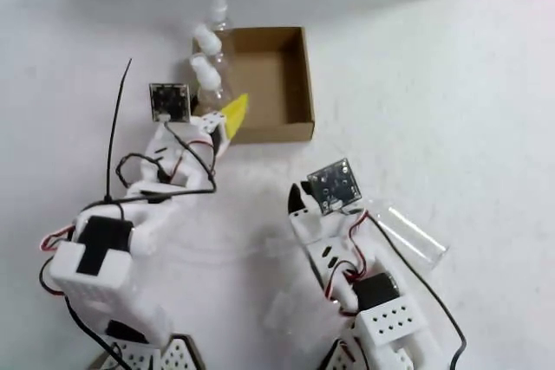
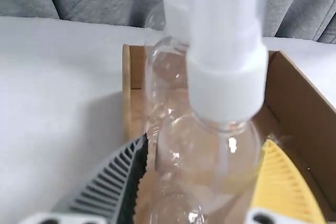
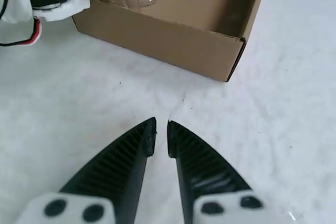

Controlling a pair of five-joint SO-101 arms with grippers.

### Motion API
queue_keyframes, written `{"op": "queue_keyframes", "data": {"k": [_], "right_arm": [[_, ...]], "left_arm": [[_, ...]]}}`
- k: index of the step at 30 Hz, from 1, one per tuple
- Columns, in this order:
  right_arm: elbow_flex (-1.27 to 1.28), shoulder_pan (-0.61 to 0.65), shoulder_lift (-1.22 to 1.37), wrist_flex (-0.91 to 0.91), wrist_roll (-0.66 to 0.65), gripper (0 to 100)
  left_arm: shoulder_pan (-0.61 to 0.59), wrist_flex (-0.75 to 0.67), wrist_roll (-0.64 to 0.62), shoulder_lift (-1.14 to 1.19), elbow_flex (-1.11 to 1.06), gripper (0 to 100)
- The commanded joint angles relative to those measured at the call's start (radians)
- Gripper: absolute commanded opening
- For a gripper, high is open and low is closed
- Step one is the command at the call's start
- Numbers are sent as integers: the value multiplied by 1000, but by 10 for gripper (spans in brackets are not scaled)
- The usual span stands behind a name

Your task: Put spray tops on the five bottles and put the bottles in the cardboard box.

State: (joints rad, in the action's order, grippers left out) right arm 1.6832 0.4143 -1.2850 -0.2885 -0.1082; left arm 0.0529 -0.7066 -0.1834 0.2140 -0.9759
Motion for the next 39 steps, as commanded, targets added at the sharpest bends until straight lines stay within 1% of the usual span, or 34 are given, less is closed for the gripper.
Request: {"op": "queue_keyframes", "data": {"k": [1, 5, 8, 10, 18, 23, 30, 35, 39], "right_arm": [[12, -10, -10, 12, -12, 15], [12, -10, -10, 12, -12, 15], [12, -10, -10, 12, -12, 15], [12, -12, -10, 12, -12, 15], [12, -12, -10, 12, -12, 15], [12, -12, -8, 12, -12, 15], [12, -12, -7, 12, -12, 15], [12, -12, -8, 12, -12, 15], [12, -13, -2, 10, -12, 15]], "left_arm": [[-10, 21, -6, -186, -60, 309], [-7, 192, -2, -340, -95, 309], [2, 339, 80, -433, -110, 309], [12, 413, 103, -490, -129, 309], [21, 565, 106, -766, -288, 309], [16, 715, 106, -975, -371, 309], [13, 985, 104, -1236, -448, 309], [-4, 1122, 100, -1412, -557, 308], [-33, 1180, 100, -1557, -664, 308]]}}
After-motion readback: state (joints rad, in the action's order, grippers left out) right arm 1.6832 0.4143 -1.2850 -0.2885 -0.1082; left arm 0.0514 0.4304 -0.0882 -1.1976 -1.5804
